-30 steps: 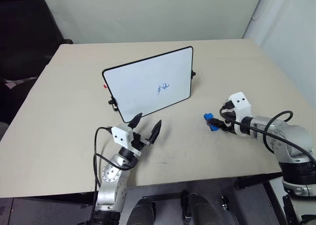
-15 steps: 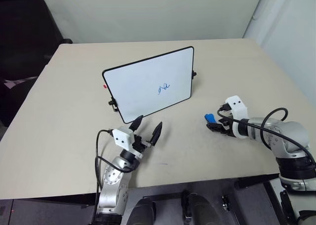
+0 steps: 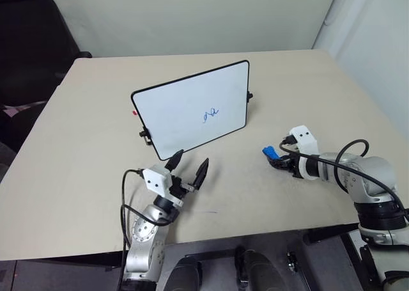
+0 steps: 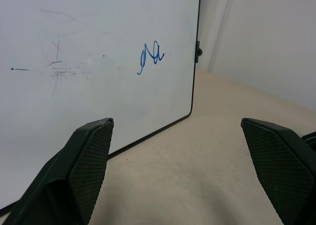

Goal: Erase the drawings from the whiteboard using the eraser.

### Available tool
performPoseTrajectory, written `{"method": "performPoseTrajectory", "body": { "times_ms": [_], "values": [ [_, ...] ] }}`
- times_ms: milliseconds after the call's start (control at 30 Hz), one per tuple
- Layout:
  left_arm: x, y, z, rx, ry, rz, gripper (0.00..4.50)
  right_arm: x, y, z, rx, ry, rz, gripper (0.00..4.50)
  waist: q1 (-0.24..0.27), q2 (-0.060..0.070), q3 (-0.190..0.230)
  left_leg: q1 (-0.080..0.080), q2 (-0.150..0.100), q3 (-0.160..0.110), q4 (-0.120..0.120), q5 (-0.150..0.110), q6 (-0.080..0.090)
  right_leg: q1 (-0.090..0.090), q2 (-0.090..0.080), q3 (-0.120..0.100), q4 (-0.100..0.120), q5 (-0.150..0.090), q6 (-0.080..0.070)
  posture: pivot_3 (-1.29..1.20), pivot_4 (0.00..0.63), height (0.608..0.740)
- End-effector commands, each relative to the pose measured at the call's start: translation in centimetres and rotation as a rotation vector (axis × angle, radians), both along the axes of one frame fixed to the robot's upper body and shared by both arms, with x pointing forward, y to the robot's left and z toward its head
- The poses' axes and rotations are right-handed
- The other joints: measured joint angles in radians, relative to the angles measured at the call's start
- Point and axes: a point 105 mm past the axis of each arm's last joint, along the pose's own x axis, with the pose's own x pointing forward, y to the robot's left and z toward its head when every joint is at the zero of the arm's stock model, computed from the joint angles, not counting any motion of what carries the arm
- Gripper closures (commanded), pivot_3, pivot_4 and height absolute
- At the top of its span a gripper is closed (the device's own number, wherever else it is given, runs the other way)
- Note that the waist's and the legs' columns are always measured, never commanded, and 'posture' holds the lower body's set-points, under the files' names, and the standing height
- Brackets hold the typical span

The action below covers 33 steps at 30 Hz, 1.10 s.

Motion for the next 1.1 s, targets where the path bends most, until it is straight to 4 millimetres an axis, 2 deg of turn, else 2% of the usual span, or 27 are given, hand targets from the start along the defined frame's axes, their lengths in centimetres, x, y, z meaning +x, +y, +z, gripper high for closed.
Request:
{"method": "performPoseTrajectory", "body": {
  "times_ms": [33, 233, 367, 433, 533, 733, 767, 1000, 1100],
  "values": [
    [-0.3, -0.2, 1.4, -0.006, -0.054, -0.004, 0.00, -0.2, 0.5, 0.6, 0.015, -0.022, 0.033, 4.19, 0.000, 0.000, 0.000, 0.000, 0.000, 0.001, 0.000, 0.000, 0.000, 0.000, 0.000, 0.000, 0.000, 0.000, 0.000, 0.00, 0.150, 0.737],
    [-0.4, -0.2, 1.4, -0.009, -0.053, -0.007, 0.00, -0.7, 1.5, 1.9, 0.049, -0.073, 0.091, 4.27, 0.000, 0.000, 0.000, 0.000, 0.000, 0.003, 0.000, -0.001, 0.001, -0.001, 0.000, 0.002, 0.000, 0.000, 0.000, 0.00, 0.150, 0.737],
    [-0.5, -0.3, 1.4, -0.012, -0.052, -0.011, 0.00, -1.2, 3.5, 4.2, 0.118, -0.172, 0.187, 4.27, -0.001, 0.000, 0.000, 0.000, 0.000, 0.006, 0.000, -0.001, 0.002, -0.003, 0.000, 0.003, 0.000, 0.000, 0.001, 0.00, 0.150, 0.737],
    [-0.5, -0.3, 1.5, -0.013, -0.052, -0.009, 0.00, -1.0, 5.2, 5.5, 0.146, -0.249, 0.231, 4.27, -0.001, 0.000, 0.000, 0.000, 0.000, 0.007, 0.000, -0.001, 0.002, -0.002, 0.001, 0.003, 0.000, 0.000, 0.001, 0.00, 0.150, 0.737],
    [-0.5, 0.0, 1.5, -0.012, -0.051, -0.006, 0.00, 0.2, 7.5, 6.8, 0.199, -0.312, 0.232, 4.27, -0.006, 0.000, 0.000, 0.000, 0.000, 0.008, 0.001, -0.001, 0.003, -0.004, 0.001, 0.003, 0.001, 0.000, 0.000, 0.00, 0.150, 0.737],
    [-0.3, 0.6, 1.6, -0.007, -0.048, -0.003, 0.00, 3.4, 11.3, 6.9, 0.228, -0.342, 0.187, 4.27, -0.007, 0.000, 0.000, 0.000, 0.001, 0.007, 0.001, -0.001, 0.003, -0.007, 0.000, 0.003, 0.003, 0.003, -0.003, 0.00, 0.150, 0.737],
    [-0.3, 0.7, 1.7, -0.006, -0.048, -0.004, 0.00, 3.7, 11.9, 6.9, 0.230, -0.347, 0.185, 4.27, -0.006, 0.000, 0.000, -0.001, 0.001, 0.007, 0.001, -0.001, 0.003, -0.009, -0.001, 0.003, 0.004, 0.006, -0.008, 0.00, 0.150, 0.737],
    [-0.4, 1.1, 1.9, 0.005, -0.051, 0.000, 0.00, 5.5, 14.5, 7.3, 0.251, -0.364, 0.153, 4.27, -0.005, 0.000, 0.000, -0.007, 0.001, 0.008, 0.001, -0.002, 0.002, -0.016, -0.002, 0.003, 0.005, 0.009, -0.012, 0.00, 0.150, 0.737],
    [-0.5, 1.2, 1.9, 0.008, -0.051, -0.001, 0.00, 5.8, 15.2, 8.5, 0.270, -0.395, 0.153, 4.27, -0.007, 0.000, 0.000, -0.007, 0.001, 0.009, 0.001, -0.002, 0.001, -0.017, -0.002, 0.003, 0.004, 0.009, -0.012, 0.00, 0.150, 0.737]
  ]
}}
